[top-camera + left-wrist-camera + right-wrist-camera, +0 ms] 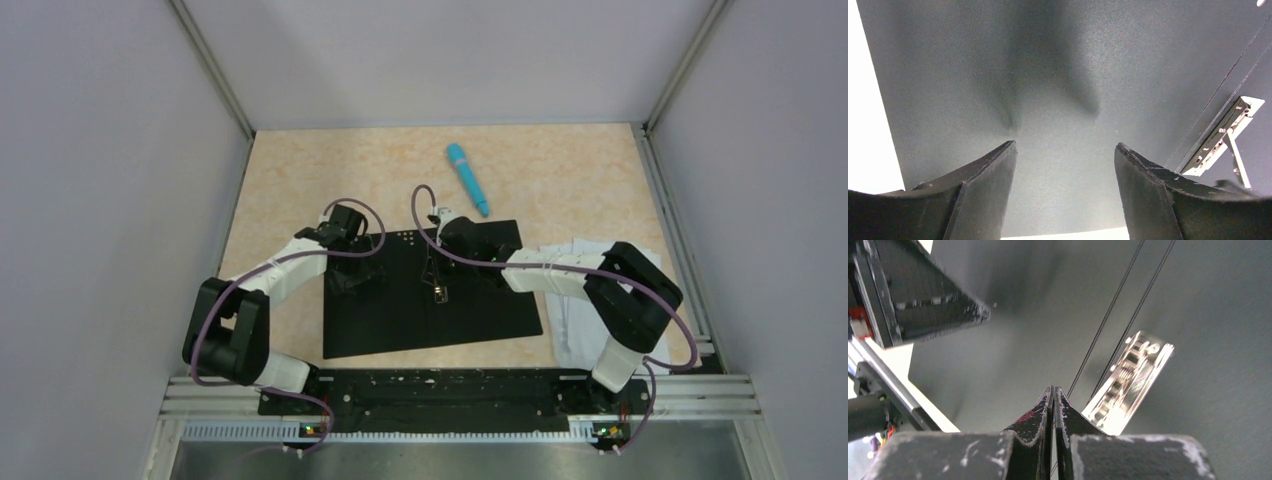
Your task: Put the files into the folder
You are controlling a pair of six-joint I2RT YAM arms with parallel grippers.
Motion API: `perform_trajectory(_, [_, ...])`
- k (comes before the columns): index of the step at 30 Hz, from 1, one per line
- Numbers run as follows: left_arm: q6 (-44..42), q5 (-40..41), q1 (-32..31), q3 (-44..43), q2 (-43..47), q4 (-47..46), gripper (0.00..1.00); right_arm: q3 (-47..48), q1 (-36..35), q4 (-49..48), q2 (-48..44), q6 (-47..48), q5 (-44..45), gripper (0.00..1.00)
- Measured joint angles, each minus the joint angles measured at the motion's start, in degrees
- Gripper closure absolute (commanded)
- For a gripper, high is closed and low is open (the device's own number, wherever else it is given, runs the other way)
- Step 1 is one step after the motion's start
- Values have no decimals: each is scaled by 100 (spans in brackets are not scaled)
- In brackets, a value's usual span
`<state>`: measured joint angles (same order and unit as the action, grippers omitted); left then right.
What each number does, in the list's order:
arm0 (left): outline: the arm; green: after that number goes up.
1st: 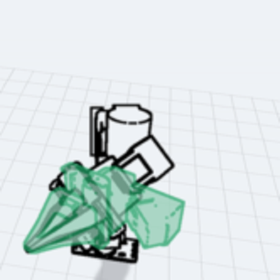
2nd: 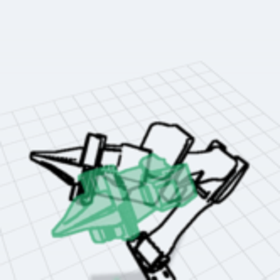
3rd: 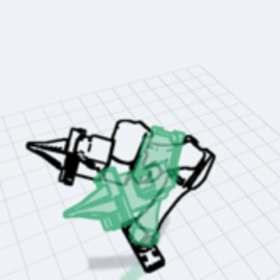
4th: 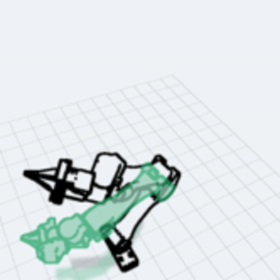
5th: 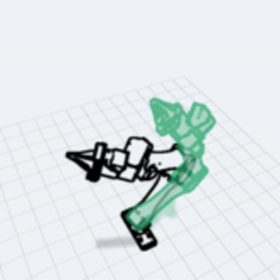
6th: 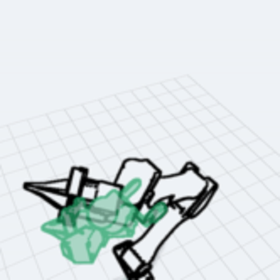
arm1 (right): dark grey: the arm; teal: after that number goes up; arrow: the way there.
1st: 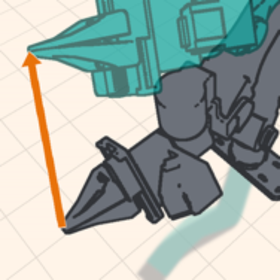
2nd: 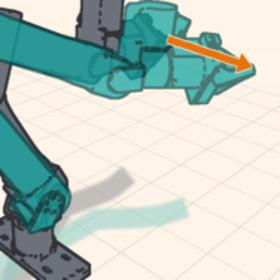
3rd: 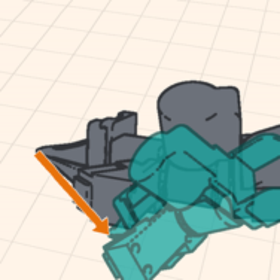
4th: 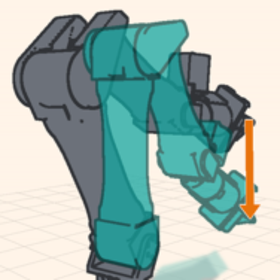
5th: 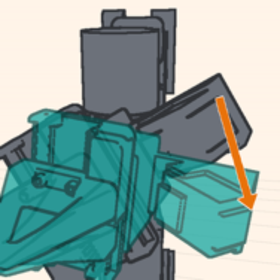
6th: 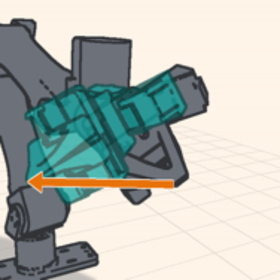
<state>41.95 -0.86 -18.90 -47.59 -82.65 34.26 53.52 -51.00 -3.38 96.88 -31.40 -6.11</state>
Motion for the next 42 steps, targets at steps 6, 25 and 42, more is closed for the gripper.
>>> perform_trajectory(6, [-81,0,0,-39,-48,0,24,564,304,42,393,295,17,99])
perform_trajectory(25, [-385,-369,-2,-262,-50,-52,22,1945,614,785,1537,590,-15,87])
perform_trajectory(42, [-98,-313,-2059,-2059,-509,-820,14,1165,1799,2420,-1805,170,1775,8])
